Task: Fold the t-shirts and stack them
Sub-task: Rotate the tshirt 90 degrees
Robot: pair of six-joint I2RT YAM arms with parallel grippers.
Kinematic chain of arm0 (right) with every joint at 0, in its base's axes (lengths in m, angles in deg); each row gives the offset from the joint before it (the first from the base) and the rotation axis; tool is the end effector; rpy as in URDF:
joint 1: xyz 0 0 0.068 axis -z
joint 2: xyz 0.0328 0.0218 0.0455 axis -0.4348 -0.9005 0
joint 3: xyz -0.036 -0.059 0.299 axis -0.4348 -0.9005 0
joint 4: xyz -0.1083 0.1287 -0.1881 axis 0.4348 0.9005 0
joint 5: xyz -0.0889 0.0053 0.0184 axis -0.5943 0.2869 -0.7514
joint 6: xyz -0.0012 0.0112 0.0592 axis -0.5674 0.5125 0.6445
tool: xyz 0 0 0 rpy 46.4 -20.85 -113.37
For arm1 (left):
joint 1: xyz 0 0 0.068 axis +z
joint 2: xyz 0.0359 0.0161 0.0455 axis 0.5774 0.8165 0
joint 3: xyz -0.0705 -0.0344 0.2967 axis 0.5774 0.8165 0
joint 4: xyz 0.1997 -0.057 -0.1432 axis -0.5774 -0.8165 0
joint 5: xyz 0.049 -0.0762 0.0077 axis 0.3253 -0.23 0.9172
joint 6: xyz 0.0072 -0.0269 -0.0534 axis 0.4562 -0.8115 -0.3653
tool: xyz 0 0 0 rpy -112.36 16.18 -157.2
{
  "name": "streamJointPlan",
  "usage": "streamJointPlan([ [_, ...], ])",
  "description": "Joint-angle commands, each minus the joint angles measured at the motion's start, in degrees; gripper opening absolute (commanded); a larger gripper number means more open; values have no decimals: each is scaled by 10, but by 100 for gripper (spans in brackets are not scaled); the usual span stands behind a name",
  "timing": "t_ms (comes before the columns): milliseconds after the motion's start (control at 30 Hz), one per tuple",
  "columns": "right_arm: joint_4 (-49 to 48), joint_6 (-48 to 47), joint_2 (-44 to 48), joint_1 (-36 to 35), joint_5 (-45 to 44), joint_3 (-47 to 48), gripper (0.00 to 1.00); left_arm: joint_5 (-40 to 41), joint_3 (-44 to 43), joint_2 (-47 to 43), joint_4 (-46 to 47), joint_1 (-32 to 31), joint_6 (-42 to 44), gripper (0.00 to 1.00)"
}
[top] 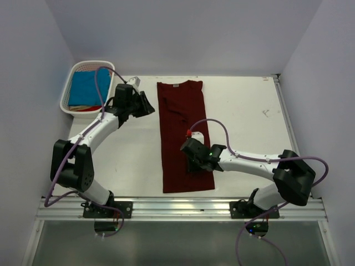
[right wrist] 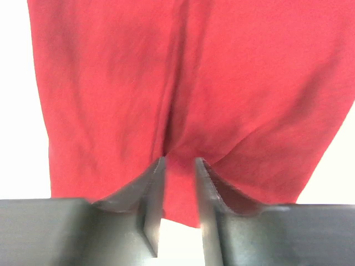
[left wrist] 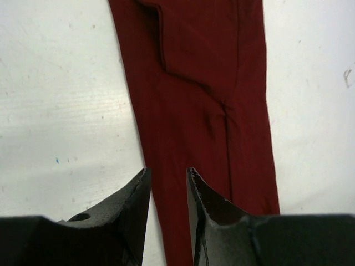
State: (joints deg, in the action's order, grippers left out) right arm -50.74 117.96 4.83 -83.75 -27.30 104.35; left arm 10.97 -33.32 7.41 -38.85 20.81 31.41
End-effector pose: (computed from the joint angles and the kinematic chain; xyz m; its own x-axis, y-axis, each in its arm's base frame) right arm 0.1541 0.2248 0.2249 -0.8623 -0.0898 -0.4983 -0.2038 0.9624 0.1793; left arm 0.3407 -0.0979 0.2997 -0.7059 -0.3422 -0.6202 0.0538 0.8471 -0.5287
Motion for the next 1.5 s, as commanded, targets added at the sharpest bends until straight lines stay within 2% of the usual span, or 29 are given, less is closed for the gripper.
streamJointPlan([
  [0, -3, 2, 13, -20, 65, 2, 35, 0, 36, -3, 3, -8, 22, 36],
  [200, -7, 24, -3, -71, 78, -1, 39, -24, 58, 18, 32, -20, 19, 34],
  [400, 2, 53, -23, -102, 64, 2, 28, -29, 54, 36, 28, -29, 19, 32],
  [700, 40, 51, -55, -108, 13, 35, 29, -22, 63, 24, 27, -31, 23, 31],
  [967, 41, 38, -102, -110, 1, 83, 29, -21, 74, 21, 29, -33, 24, 30],
  [1033, 40, 37, -108, -111, -1, 88, 23, -21, 75, 21, 28, -33, 25, 29],
  [1067, 42, 37, -107, -111, -2, 92, 15, -21, 75, 22, 28, -34, 26, 29],
  [1100, 42, 36, -107, -112, -1, 92, 11, -21, 74, 23, 28, -35, 27, 29],
  [1233, 52, 38, -102, -113, -5, 91, 0, -22, 75, 25, 25, -36, 29, 29],
  [1333, 63, 41, -93, -115, -7, 84, 3, -22, 76, 23, 24, -36, 29, 29],
  [1467, 78, 47, -72, -119, -15, 79, 21, -26, 75, 16, 25, -36, 31, 29],
])
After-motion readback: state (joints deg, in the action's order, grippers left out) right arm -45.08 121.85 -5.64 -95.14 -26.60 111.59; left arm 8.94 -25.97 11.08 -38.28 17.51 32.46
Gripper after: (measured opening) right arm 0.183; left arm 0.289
